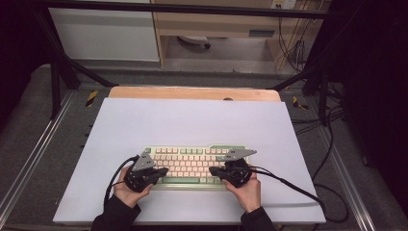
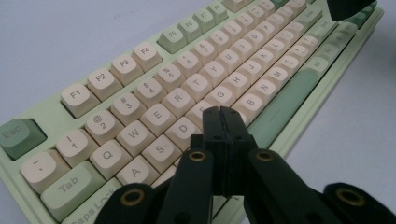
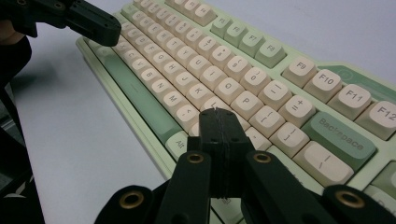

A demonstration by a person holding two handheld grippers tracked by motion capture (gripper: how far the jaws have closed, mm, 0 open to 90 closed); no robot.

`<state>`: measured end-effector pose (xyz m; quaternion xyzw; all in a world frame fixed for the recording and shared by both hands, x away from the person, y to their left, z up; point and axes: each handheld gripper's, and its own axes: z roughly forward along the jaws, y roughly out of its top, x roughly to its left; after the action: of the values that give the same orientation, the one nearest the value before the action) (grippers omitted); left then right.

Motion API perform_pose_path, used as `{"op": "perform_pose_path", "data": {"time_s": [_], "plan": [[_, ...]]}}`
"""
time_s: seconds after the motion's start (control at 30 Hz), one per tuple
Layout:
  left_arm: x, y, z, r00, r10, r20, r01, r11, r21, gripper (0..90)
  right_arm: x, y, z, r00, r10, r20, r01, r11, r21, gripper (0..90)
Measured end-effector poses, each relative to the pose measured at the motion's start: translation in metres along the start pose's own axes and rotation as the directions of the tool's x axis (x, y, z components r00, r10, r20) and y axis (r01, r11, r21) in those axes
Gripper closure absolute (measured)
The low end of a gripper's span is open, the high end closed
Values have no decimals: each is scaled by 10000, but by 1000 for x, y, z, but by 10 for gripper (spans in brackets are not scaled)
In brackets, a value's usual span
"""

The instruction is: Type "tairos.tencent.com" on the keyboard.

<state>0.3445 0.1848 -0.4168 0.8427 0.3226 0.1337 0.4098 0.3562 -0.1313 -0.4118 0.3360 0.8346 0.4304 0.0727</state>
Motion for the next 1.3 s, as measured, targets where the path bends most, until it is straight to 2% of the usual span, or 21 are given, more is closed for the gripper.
{"op": "perform_pose_path", "data": {"time_s": [0.47,0.73,1.13,1.3], "plan": [[7,12,-3,9998,85,-195,-86,9999,-56,900,0,0,-1,10000,6,-11,-6,10000,-6,900],[11,21,7,9995,28,-323,-27,10000,43,900,-1,1,-2,10000,-93,-4,93,10000,-33,900],[21,19,21,9977,-259,-623,275,9993,253,900,0,0,0,10000,5,-8,-5,10000,32,900],[22,18,25,9973,-241,-690,265,9991,329,900,0,0,0,10000,2,-7,-2,10000,32,900]]}}
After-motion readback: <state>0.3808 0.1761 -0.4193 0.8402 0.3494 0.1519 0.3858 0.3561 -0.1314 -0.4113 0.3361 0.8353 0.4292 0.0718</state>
